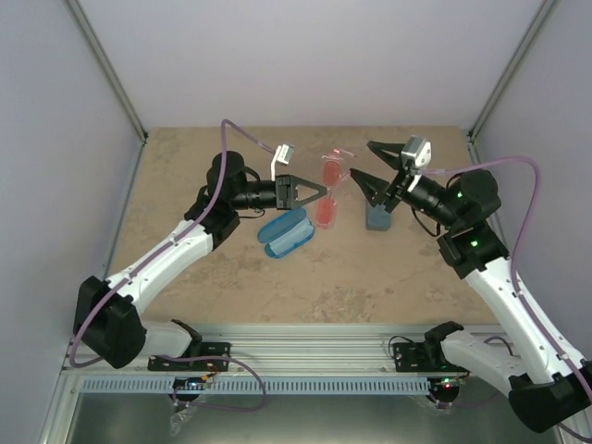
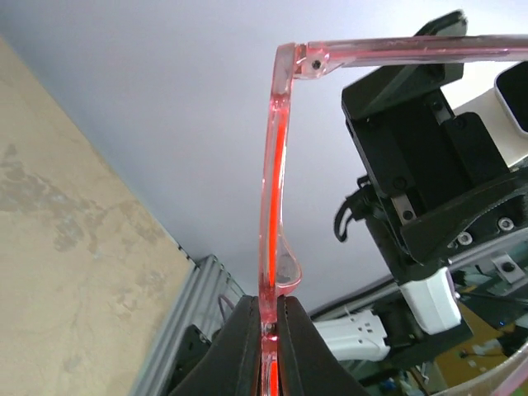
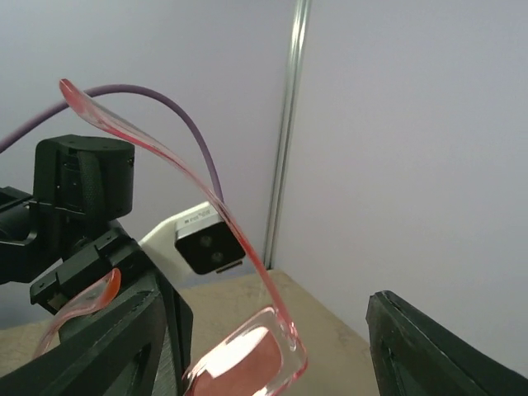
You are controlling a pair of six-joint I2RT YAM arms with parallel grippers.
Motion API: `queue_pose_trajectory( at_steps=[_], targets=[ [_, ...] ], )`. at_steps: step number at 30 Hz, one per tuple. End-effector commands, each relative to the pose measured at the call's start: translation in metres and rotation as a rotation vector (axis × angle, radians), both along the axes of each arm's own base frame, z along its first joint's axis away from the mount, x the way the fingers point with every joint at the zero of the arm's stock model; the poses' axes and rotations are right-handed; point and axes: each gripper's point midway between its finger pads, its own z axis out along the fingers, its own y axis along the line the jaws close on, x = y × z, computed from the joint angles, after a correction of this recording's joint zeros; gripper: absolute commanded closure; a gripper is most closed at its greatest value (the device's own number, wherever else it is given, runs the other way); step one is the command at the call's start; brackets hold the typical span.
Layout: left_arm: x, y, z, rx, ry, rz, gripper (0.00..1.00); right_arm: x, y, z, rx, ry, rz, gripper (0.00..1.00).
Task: Organize the sunglasses
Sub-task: Fold the sunglasses.
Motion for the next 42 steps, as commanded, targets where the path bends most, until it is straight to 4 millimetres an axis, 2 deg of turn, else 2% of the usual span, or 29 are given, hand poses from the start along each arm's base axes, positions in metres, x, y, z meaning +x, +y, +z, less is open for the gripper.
queue_pose_trajectory(
  at_steps=[1,5,7,9,10,13,15,19,21,26,31,34,37,40,42],
  targets=[
    [0.013,0.012,0.022,-0.004,-0.088,0.126,1.00,0.002,-0.003,-0.012,-0.013,0.163,-0.022,0.33],
    [0.032,0.025,0.032,0.011,-0.110,0.280,1.00,-0.025,0.009,-0.032,-0.067,0.228,0.137,0.47],
    [0.042,0.033,0.035,0.032,-0.115,0.360,1.00,-0.050,0.017,-0.032,-0.068,0.219,0.282,0.51],
    [0.046,0.037,0.039,0.037,-0.125,0.398,1.00,-0.066,0.023,-0.035,-0.065,0.273,0.405,0.56],
    [0.047,0.038,0.041,0.034,-0.130,0.410,1.00,-0.070,0.026,-0.036,-0.068,0.296,0.448,0.60],
    [0.047,0.039,0.043,0.028,-0.137,0.416,1.00,-0.076,0.035,-0.035,-0.081,0.323,0.532,0.81],
    [0.046,0.037,0.044,0.026,-0.140,0.402,1.00,-0.079,0.043,-0.034,-0.086,0.334,0.560,0.88],
    [0.038,0.032,0.049,0.007,-0.171,0.347,1.00,-0.073,0.057,-0.024,-0.055,0.326,0.547,0.90],
    [0.033,0.031,0.052,0.001,-0.188,0.318,1.00,-0.064,0.064,-0.023,-0.042,0.342,0.522,0.95],
    [0.015,0.028,0.061,-0.038,-0.236,0.235,1.00,-0.035,0.079,-0.038,-0.052,0.433,0.438,0.97],
    [-0.001,0.031,0.072,-0.080,-0.290,0.187,1.00,-0.022,0.076,-0.041,-0.079,0.442,0.347,0.98],
    [-0.005,0.034,0.075,-0.085,-0.315,0.191,1.00,-0.015,0.074,-0.044,-0.103,0.453,0.302,0.98],
    [-0.003,0.035,0.071,-0.062,-0.328,0.210,1.00,-0.022,0.073,-0.031,-0.086,0.424,0.327,0.94],
    [-0.004,0.036,0.065,-0.032,-0.364,0.215,1.00,-0.025,0.063,-0.002,-0.007,0.364,0.287,0.89],
    [-0.008,0.038,0.062,-0.016,-0.417,0.212,1.00,-0.018,0.053,0.014,0.056,0.348,0.208,0.87]
  ],
)
